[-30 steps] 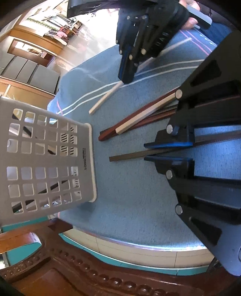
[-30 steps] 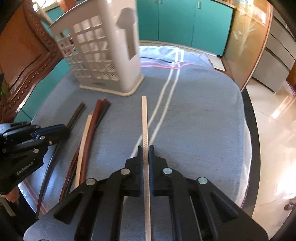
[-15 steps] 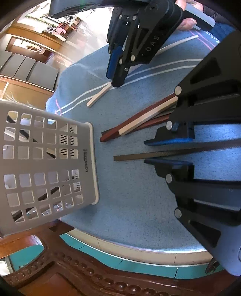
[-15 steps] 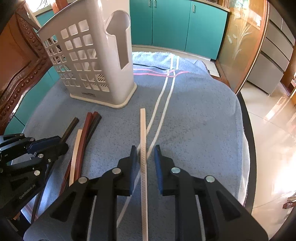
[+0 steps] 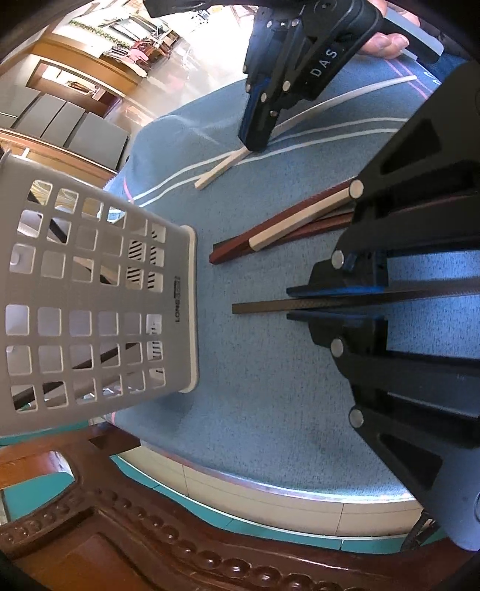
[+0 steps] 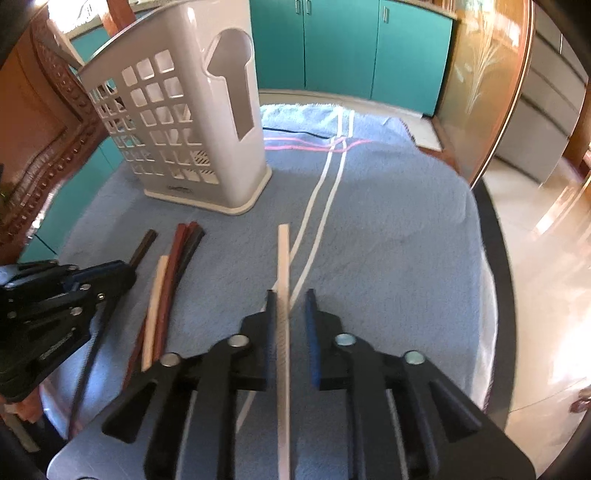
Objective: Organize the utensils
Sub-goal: 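Lift both held chopsticks and lower them into the white basket with both tools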
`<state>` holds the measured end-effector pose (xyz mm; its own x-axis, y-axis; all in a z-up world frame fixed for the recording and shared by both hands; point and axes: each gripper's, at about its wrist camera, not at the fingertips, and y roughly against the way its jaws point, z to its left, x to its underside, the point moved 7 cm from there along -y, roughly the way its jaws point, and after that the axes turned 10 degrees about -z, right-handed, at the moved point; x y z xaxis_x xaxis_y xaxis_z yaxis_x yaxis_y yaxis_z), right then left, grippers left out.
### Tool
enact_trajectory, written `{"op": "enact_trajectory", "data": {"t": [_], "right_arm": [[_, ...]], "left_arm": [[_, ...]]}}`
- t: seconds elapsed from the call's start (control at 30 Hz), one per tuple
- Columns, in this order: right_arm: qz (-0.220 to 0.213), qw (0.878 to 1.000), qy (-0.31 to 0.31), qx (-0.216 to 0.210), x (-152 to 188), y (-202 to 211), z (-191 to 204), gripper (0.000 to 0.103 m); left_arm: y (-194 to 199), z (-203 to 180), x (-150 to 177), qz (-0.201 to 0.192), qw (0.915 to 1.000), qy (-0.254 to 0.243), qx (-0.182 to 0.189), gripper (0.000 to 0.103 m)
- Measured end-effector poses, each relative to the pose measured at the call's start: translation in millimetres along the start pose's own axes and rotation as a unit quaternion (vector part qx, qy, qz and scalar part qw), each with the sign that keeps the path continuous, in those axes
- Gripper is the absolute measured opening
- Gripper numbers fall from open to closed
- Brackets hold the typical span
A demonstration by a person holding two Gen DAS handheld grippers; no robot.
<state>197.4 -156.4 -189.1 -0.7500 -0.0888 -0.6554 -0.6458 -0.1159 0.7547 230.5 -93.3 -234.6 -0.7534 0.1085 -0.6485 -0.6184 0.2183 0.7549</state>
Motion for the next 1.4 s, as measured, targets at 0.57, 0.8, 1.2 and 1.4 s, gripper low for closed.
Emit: {"op": "enact_trajectory", "data": {"t": [0.57,0.8,1.2,1.4], "right_arm": [[-0.145,0.987,-0.016,-0.069,-46,105,4,0.006],[-0.234,0.965,-0.04,-0.11,-83,189,-7,0.007],[-0.32,0.93,-0.082,-0.161,-212,223,-5,0.007],[-0.349,0.921,-0.086,-0.153,-245,226,0,0.007]], "left_arm": [[67,-17,-41,-0.125,0.9919,-0.021,-0.008,0.007],[170,-19,-80,-0.237,0.9713,-0.024,0.007,0.007],[240,-7,-176,-0.308,0.9506,-0.023,-0.029,0.007],[254,6,-216,-0.344,0.938,-0.002,-0.039,0.007]]}}
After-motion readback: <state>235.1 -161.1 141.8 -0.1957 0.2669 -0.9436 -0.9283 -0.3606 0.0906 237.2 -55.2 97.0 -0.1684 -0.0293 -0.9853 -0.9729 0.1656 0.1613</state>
